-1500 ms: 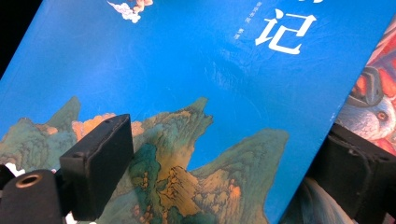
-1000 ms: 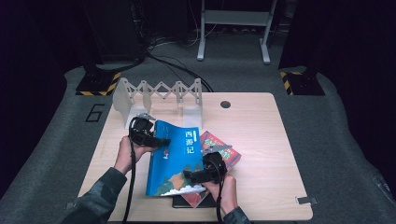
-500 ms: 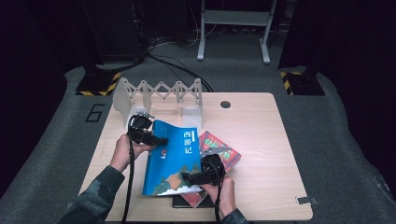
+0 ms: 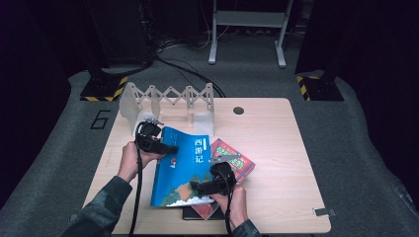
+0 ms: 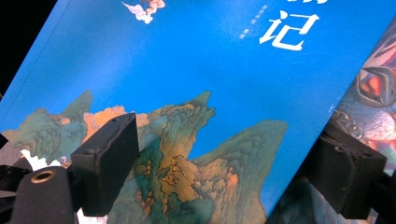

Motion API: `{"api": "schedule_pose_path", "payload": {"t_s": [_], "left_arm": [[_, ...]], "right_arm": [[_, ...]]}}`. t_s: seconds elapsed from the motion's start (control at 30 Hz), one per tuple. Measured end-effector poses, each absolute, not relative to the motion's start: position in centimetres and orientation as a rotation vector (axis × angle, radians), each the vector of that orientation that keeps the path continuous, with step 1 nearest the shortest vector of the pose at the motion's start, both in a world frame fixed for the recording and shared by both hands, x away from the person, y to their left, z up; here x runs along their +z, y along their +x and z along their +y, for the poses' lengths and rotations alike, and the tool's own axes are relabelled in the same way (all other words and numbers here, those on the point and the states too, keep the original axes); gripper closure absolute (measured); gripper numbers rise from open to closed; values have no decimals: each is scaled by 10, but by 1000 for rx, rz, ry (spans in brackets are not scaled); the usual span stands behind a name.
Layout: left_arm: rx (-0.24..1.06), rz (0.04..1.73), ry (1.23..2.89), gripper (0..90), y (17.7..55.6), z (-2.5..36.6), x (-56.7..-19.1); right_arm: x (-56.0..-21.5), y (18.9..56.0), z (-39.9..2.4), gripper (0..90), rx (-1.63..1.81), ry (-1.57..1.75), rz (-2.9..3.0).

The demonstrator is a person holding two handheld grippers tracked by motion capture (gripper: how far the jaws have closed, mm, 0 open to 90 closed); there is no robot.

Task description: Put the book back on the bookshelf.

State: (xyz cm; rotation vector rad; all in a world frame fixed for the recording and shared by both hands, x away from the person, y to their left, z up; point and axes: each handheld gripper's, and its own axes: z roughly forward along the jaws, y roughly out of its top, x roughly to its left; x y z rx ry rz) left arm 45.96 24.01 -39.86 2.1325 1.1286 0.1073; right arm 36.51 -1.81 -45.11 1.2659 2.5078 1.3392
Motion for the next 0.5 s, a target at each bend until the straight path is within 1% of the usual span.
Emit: {"api": "schedule_pose_path", "payload": {"t_s": [0.1, 0.17, 0.33, 0.43, 0.5], "left_arm": [[67, 1142, 2118, 392, 463, 242, -401], [13, 1153, 2099, 406, 465, 239, -406], [6, 1173, 2079, 436, 465, 240, -405], [34, 1156, 2126, 453, 465, 239, -400], [117, 1142, 2164, 466, 462, 233, -394]], "right_arm": [[-451, 364, -17, 149, 1338, 1277, 2508], [-451, 364, -16, 149, 1345, 1277, 2508], [-452, 365, -16, 150, 1355, 1251, 2507], [-452, 365, -15, 150, 1352, 1258, 2510], [-452, 364, -12, 150, 1352, 1261, 2509]]}}
